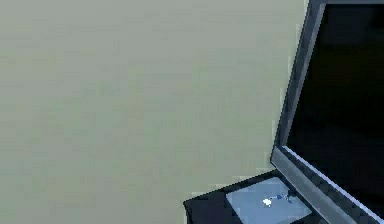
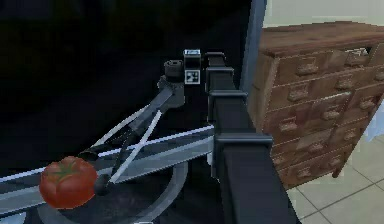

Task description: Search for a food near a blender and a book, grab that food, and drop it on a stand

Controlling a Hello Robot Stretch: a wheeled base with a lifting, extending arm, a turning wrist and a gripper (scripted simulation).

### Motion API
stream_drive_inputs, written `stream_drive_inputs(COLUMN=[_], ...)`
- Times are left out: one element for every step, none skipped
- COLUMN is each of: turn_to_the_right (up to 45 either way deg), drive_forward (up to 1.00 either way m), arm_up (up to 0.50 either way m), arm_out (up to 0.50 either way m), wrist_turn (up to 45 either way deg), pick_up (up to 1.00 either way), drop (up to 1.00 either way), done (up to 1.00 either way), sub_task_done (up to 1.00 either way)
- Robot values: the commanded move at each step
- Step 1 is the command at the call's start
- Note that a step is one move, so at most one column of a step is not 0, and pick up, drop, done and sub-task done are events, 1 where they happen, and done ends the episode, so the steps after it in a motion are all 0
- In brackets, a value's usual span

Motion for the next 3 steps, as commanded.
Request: stream_drive_inputs(turn_to_the_right=[0.0,0.0,0.0], drive_forward=[0.00,0.00,0.00], arm_up=[0.00,0.00,0.00], arm_out=[0.00,-0.10,0.00], wrist_turn=[0.0,0.0,0.0], pick_up=[0.00,0.00,0.00], drop=[1.00,0.00,0.00], done=[0.00,0.00,1.00], sub_task_done=[0.00,0.00,0.00])
